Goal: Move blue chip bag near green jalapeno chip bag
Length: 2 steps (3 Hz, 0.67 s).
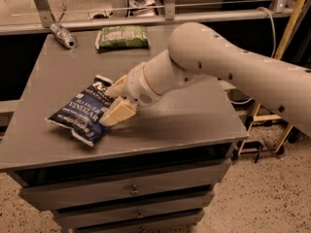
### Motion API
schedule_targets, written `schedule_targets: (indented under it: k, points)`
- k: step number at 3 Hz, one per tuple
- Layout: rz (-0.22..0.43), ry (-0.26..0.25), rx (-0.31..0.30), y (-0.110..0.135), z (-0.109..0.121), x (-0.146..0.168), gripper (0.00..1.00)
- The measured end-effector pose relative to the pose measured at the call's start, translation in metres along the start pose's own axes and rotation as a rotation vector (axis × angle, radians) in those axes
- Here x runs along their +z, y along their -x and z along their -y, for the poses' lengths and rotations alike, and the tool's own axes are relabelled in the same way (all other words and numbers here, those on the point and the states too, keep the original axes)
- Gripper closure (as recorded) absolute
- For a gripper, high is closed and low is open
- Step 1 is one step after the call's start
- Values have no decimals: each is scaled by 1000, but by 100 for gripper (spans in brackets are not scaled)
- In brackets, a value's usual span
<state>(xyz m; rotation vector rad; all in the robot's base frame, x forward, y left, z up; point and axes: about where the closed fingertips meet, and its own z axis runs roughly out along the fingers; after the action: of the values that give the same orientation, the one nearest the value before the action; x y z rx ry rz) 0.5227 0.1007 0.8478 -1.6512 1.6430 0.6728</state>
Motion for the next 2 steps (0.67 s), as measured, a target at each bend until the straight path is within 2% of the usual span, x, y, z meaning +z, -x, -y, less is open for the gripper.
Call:
schedule_targets:
  k: [1, 2]
  points:
    - [-19, 1, -3, -4, -1, 6, 65]
    - [1, 7, 37, -5, 4, -6, 88]
